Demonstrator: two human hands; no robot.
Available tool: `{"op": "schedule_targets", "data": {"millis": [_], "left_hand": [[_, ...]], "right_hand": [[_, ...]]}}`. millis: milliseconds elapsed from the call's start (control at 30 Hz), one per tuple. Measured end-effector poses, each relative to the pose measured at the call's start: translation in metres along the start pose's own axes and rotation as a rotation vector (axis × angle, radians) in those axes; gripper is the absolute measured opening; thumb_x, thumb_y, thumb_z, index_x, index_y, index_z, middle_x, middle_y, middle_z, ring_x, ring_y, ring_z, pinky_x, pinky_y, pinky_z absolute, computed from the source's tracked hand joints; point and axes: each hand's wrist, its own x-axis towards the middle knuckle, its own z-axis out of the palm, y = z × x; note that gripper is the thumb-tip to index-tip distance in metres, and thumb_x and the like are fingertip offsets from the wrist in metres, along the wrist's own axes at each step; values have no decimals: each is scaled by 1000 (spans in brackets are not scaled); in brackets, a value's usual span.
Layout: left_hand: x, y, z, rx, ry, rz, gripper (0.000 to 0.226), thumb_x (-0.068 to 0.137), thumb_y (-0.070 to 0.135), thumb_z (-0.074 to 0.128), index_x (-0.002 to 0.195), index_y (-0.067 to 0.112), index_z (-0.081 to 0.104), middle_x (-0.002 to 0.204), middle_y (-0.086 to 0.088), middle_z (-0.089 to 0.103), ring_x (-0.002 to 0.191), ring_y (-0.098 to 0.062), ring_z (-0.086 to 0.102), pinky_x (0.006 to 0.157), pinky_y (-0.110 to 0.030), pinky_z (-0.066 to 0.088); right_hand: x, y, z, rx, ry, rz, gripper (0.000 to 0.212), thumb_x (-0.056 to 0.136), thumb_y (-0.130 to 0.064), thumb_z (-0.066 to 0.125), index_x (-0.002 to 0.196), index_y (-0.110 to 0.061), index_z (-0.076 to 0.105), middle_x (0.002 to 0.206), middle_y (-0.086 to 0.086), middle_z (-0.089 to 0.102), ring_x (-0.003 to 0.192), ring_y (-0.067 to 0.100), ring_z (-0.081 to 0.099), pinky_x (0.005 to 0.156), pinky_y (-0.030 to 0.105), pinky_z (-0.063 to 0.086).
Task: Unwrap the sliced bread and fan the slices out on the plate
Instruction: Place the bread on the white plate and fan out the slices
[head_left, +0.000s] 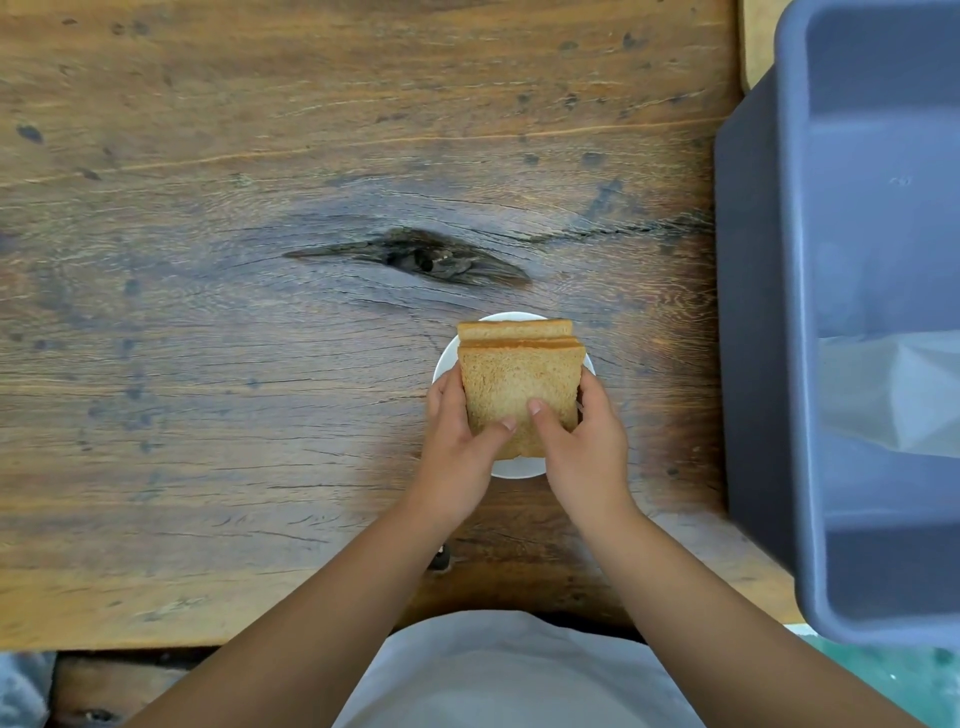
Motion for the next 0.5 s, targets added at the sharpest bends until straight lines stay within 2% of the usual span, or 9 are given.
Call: {"op": "schedule_targets", "data": {"millis": [67,133,200,267,333,400,500], "left_hand": [[-2,-1,1,3,12,-6,69,74,30,58,139,34,35,126,4,32,123,-4,40,94,-19,42],[-4,-2,2,4,18,-11,71,73,32,58,140,36,34,121,6,32,124,-9,40,97,-25,43],[-6,-1,4,20,22,-15,76,73,33,58,143,34,29,122,6,32,125,-11,39,102,-31,43],[-10,-2,5,34,29,-28,83,74,33,59,148,31,21,131,4,31,131,-14,35,109,-41,39],[-14,-4,6,14,31,-38,86,75,32,62,148,33,17,142,0,29,136,-18,31,111,-49,36],[-19,-6,6,-11,31,-47,84,73,36,63,145,33,21,143,-3,32,136,-20,33,109,-52,37],[-24,-10,5,-4,22,-57,81,72,36,63,143,31,25,138,-2,34,134,-19,36,108,-51,39]], "right_hand": [[-1,2,0,-20,18,2,49,86,-23,66,132,-27,52,124,-2,47,108,-2,51,86,8,44],[-1,2,0,-34,23,-3,48,86,-22,66,132,-27,53,120,-1,48,103,-13,46,78,-3,37],[-2,2,-1,-35,22,-15,48,86,-21,66,131,-28,53,118,-1,50,102,-17,44,78,-3,37],[-5,1,-2,-29,25,-13,48,86,-22,66,132,-28,53,117,-3,49,103,-14,47,82,4,40],[-7,3,-3,-38,32,-20,49,85,-22,66,132,-29,53,116,-4,50,102,-15,46,80,1,38],[-11,6,-4,-49,33,-20,50,86,-23,65,133,-28,52,116,-5,49,101,-17,45,77,-4,36],[-17,12,-5,-48,30,2,51,87,-23,65,136,-25,50,117,-4,49,102,-16,45,75,-5,36]]}}
